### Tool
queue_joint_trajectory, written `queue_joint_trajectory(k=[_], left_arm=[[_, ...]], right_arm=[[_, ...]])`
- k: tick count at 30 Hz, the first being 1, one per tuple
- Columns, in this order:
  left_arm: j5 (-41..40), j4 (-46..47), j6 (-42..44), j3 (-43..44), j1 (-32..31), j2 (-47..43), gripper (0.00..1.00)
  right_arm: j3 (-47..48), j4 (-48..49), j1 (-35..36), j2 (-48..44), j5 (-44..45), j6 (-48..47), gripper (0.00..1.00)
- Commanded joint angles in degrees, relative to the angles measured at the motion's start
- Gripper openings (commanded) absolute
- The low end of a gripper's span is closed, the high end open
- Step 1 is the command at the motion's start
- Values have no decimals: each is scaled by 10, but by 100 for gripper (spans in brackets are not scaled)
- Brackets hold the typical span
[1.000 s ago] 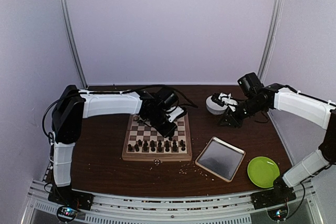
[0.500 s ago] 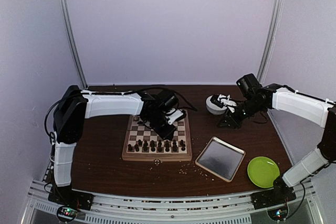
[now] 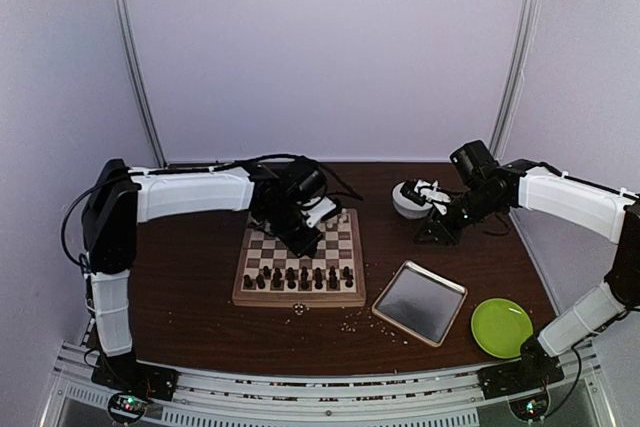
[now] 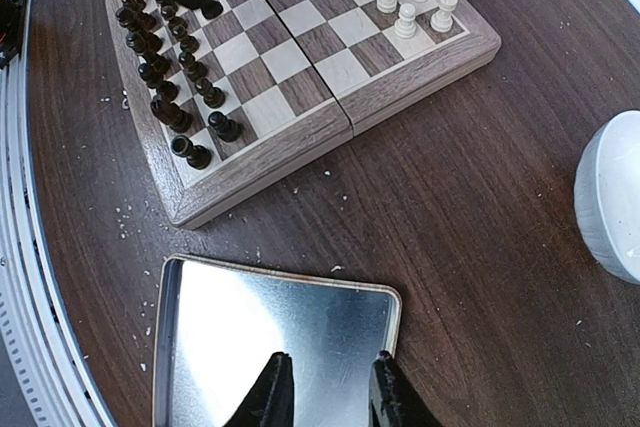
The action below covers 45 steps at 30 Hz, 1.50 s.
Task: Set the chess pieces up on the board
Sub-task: Pick up the pawn from the chessboard, then place the pawn at h7.
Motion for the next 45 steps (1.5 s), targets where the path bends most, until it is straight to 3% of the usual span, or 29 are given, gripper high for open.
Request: queue_joint_trajectory(k=[1, 8, 13, 25, 45], left_arm=[[-32, -19, 6, -68, 47, -106, 6], [-41, -17, 9, -202, 95, -206, 5], [-18, -7, 12, -253, 115, -236, 5], [27, 22, 14, -259, 116, -197, 5], [10, 25, 13, -269, 115, -173, 5]], right_arm=[[15, -7, -3, 2, -11, -4, 26], [15, -7, -3, 5, -14, -5, 27], [15, -8, -3, 11, -20, -5, 27], [17, -11, -4, 22, -20, -5, 26], [19, -14, -3, 34, -23, -10, 26]])
